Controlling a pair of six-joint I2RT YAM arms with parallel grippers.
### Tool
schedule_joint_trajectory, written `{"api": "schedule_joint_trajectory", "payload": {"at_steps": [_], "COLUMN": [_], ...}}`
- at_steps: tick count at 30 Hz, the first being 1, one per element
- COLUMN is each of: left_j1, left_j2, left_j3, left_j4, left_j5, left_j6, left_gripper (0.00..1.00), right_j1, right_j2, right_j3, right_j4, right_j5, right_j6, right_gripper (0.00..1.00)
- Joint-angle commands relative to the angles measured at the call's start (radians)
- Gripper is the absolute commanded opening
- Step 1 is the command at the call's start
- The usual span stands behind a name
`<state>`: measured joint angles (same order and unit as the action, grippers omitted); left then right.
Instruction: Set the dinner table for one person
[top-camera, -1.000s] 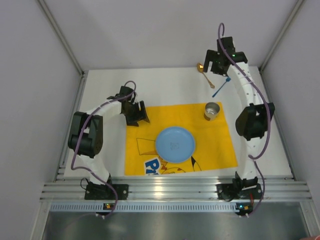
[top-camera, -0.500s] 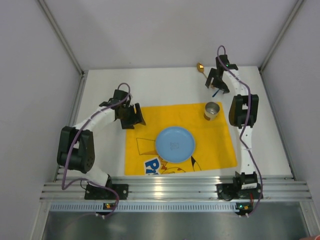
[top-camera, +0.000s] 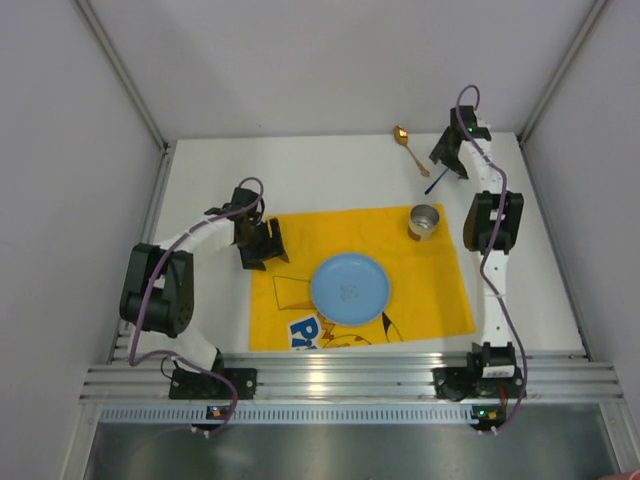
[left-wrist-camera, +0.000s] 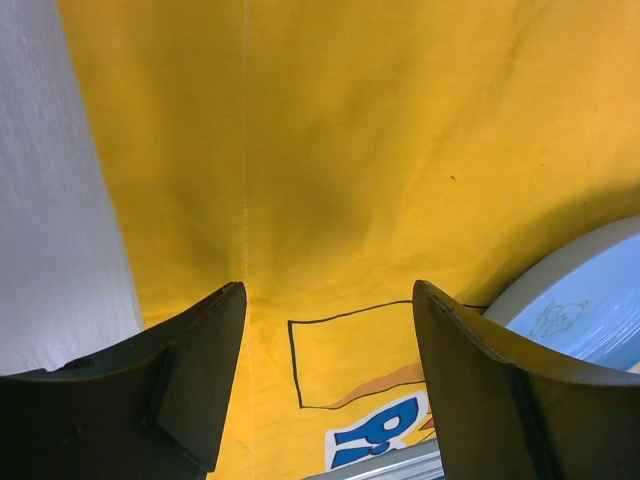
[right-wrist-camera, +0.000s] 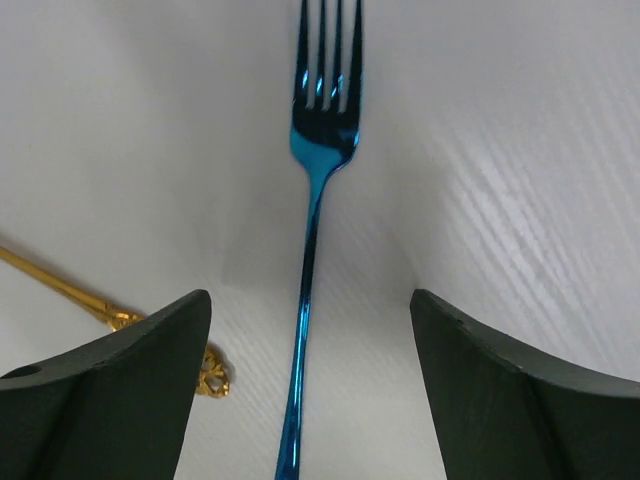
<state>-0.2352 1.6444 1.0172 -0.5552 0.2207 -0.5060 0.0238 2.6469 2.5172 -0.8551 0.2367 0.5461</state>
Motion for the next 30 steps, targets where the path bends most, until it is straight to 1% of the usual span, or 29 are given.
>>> {"api": "schedule_joint_trajectory", "payload": {"at_steps": [1, 3, 4, 6, 8, 11, 13, 16, 17, 18, 19, 20, 21, 23, 24, 26, 29, 30], "left_j1": [0.005, 0.007, 0.007, 0.008, 0.010, 0.011, 0.011, 0.013, 0.013, 0.013, 0.013, 0.013, 0.013, 0.013, 0.013, 0.013, 0.014, 0.016], "left_j2": [0.031, 0.044, 0.057, 0.071, 0.092, 0.117, 0.130, 0.156, 0.164, 0.172, 0.186, 0.192, 0.201, 0.207, 0.209, 0.207, 0.216, 0.222], "left_j3": [0.047, 0.070, 0.078, 0.099, 0.112, 0.130, 0.132, 0.129, 0.129, 0.133, 0.138, 0.142, 0.155, 0.176, 0.181, 0.190, 0.219, 0.230], "left_j4": [-0.029, -0.035, -0.038, -0.037, -0.037, -0.026, -0.017, 0.011, 0.017, 0.023, 0.026, 0.029, 0.025, 0.021, 0.021, 0.023, 0.008, 0.000], "left_j5": [-0.014, -0.020, -0.020, -0.015, -0.009, 0.009, 0.031, 0.060, 0.071, 0.075, 0.084, 0.088, 0.091, 0.086, 0.085, 0.078, 0.074, 0.072], "left_j6": [0.007, 0.014, 0.015, 0.017, 0.011, -0.002, -0.011, -0.019, -0.019, -0.020, -0.019, -0.017, -0.013, -0.005, -0.002, 0.006, 0.023, 0.029], "left_gripper": [0.73, 0.73, 0.73, 0.73, 0.73, 0.73, 0.73, 0.73, 0.73, 0.72, 0.72, 0.72, 0.72, 0.72, 0.72, 0.72, 0.72, 0.72], "right_j1": [-0.067, -0.081, -0.085, -0.090, -0.091, -0.085, -0.085, -0.081, -0.078, -0.058, -0.048, -0.032, -0.032, -0.032, -0.032, -0.032, -0.032, -0.032], "right_j2": [0.053, 0.076, 0.087, 0.114, 0.137, 0.159, 0.150, 0.137, 0.121, 0.052, 0.006, -0.039, -0.115, -0.163, -0.201, -0.225, -0.254, -0.237], "right_j3": [0.058, 0.077, 0.087, 0.092, 0.101, 0.129, 0.120, 0.124, 0.117, 0.054, 0.020, -0.001, -0.039, -0.037, -0.041, -0.050, -0.135, -0.133], "right_j4": [0.001, -0.013, -0.027, -0.076, -0.110, -0.182, -0.202, -0.251, -0.204, -0.144, -0.092, -0.037, -0.010, -0.004, -0.002, 0.016, 0.109, 0.122], "right_j5": [-0.003, -0.026, -0.052, -0.086, -0.163, -0.192, -0.200, -0.204, -0.227, -0.267, -0.269, -0.216, -0.161, -0.107, -0.085, -0.091, -0.175, -0.210], "right_j6": [0.089, 0.112, 0.118, 0.123, 0.124, 0.109, 0.092, 0.049, 0.031, -0.007, -0.015, -0.011, 0.001, 0.031, 0.029, 0.018, 0.021, 0.034], "right_gripper": [0.81, 0.76, 0.72, 0.57, 0.48, 0.38, 0.37, 0.31, 0.29, 0.29, 0.28, 0.19, 0.13, 0.00, 0.00, 0.00, 0.00, 0.00]}}
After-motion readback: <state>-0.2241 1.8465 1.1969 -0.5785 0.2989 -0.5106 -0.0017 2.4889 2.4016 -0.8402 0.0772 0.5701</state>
